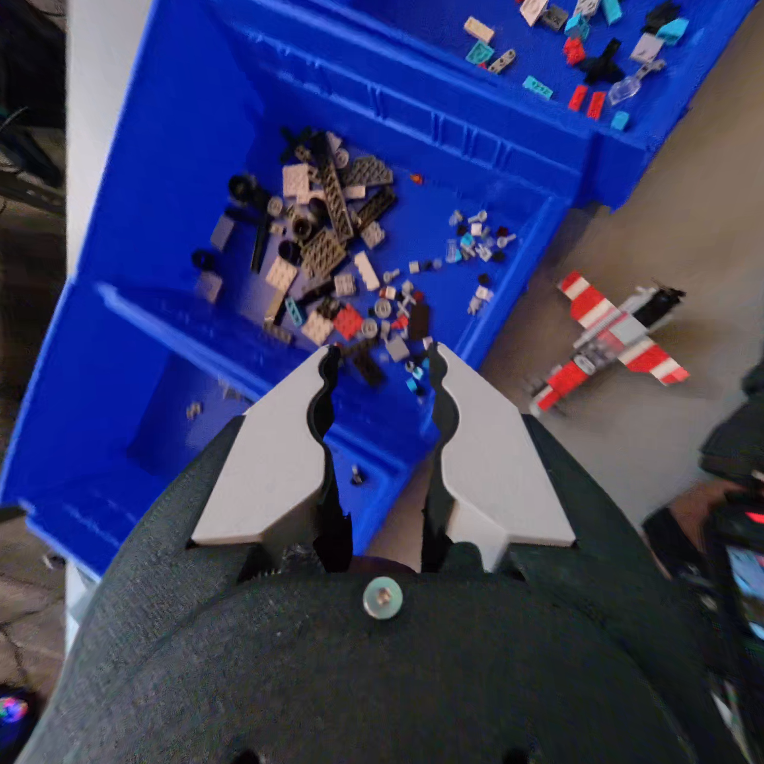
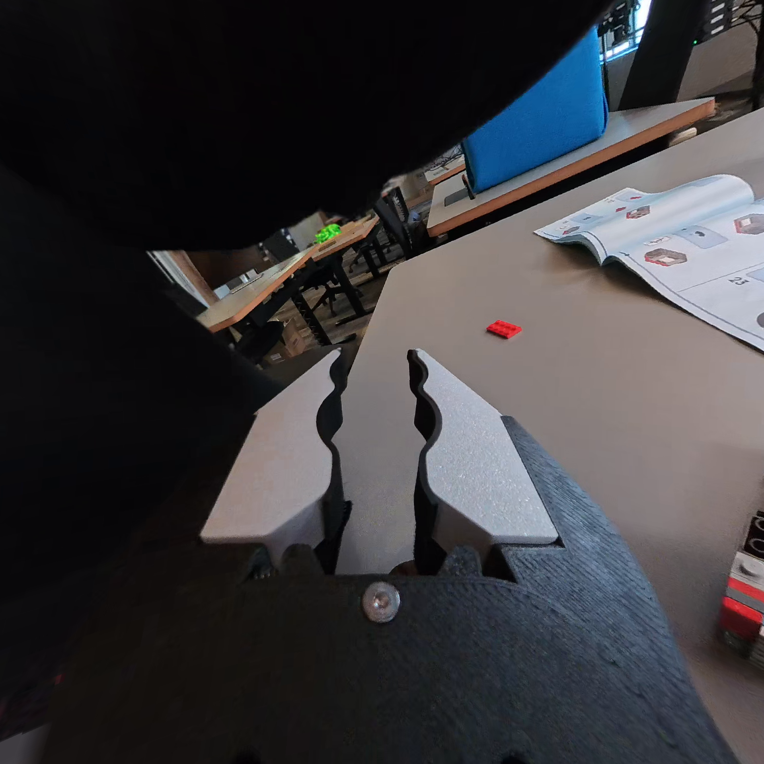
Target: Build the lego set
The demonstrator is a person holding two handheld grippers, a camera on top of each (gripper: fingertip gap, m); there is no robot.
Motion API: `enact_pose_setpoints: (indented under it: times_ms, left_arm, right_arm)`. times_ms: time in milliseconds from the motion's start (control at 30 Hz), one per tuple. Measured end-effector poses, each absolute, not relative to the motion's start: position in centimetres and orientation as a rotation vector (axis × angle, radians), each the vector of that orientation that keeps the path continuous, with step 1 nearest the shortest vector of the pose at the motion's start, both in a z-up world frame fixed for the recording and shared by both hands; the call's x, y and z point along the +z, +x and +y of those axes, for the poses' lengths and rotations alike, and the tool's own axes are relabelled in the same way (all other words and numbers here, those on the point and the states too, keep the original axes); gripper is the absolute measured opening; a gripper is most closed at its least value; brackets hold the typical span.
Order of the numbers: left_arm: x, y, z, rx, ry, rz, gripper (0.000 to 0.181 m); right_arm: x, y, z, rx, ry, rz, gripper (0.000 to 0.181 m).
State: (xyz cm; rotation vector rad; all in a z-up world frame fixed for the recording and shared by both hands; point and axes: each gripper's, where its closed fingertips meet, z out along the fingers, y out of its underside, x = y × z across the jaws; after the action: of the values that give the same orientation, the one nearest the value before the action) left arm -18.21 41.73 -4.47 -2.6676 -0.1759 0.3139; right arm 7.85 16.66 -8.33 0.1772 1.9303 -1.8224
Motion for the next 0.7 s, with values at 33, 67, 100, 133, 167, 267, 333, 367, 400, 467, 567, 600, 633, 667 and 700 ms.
enact_pose_setpoints:
  times_ms: [33, 67, 100, 133, 167, 267, 333, 367, 400, 467, 567, 600, 633, 667, 700]
  left_arm:
    - [-5.6, -19.2, 43.1, 0.3, -2.723, -0.132, 0.043]
    - [-6.9, -20.2, 43.9, 0.288, -2.788, -0.094, 0.043]
    - [-8.2, -21.3, 44.4, 0.276, -2.848, -0.073, 0.043]
    - [-9.6, -22.2, 44.8, 0.256, -2.894, -0.073, 0.043]
    - [-10.9, -22.9, 44.9, 0.222, -2.94, -0.076, 0.044]
    - [-14.0, -24.0, 44.5, 0.176, -3.051, -0.029, 0.041]
    - [-15.0, -24.1, 44.5, 0.158, -3.086, 0.001, 0.038]
    - [-15.3, -24.0, 44.6, 0.151, -3.095, 0.014, 0.037]
    - [-15.6, -23.9, 44.7, 0.141, -3.103, 0.023, 0.036]
    - [-16.2, -23.9, 44.9, 0.128, -3.119, 0.024, 0.036]
    - [-17.0, -24.2, 45.2, 0.124, -3.138, 0.019, 0.035]
    - [-17.2, -24.4, 45.2, 0.125, -3.143, 0.007, 0.035]
    - [-17.4, -24.7, 45.2, 0.129, -3.149, -0.006, 0.034]
    - [-17.6, -24.8, 45.2, 0.129, -3.153, -0.017, 0.035]
    - [-17.8, -24.9, 45.2, 0.119, -3.154, -0.025, 0.034]
  right_arm:
    - [-8.4, 8.0, 16.6, -1.816, 0.165, 1.936, 0.03]
    - [-8.4, 8.2, 16.6, -1.81, 0.149, 1.942, 0.03]
    - [-8.4, 8.4, 16.6, -1.806, 0.133, 1.946, 0.03]
    - [-8.4, 8.6, 16.6, -1.801, 0.12, 1.946, 0.03]
    - [-8.5, 8.7, 16.6, -1.796, 0.115, 1.946, 0.03]
    - [-8.6, 8.7, 16.5, -1.779, 0.12, 1.942, 0.03]
    - [-8.7, 8.7, 16.4, -1.767, 0.118, 1.944, 0.03]
    - [-8.7, 8.9, 16.4, -1.759, 0.11, 1.947, 0.03]
    - [-8.7, 9.0, 16.3, -1.753, 0.102, 1.95, 0.03]
    - [-8.8, 9.1, 16.3, -1.747, 0.087, 1.953, 0.03]
    - [-8.8, 9.1, 16.2, -1.744, 0.085, 1.95, 0.03]
    - [-8.7, 9.0, 16.2, -1.747, 0.088, 1.948, 0.03]
    - [-8.7, 9.0, 16.2, -1.748, 0.089, 1.948, 0.03]
    - [-8.7, 9.0, 16.3, -1.749, 0.088, 1.949, 0.03]
    - [-8.7, 9.0, 16.2, -1.748, 0.086, 1.951, 0.03]
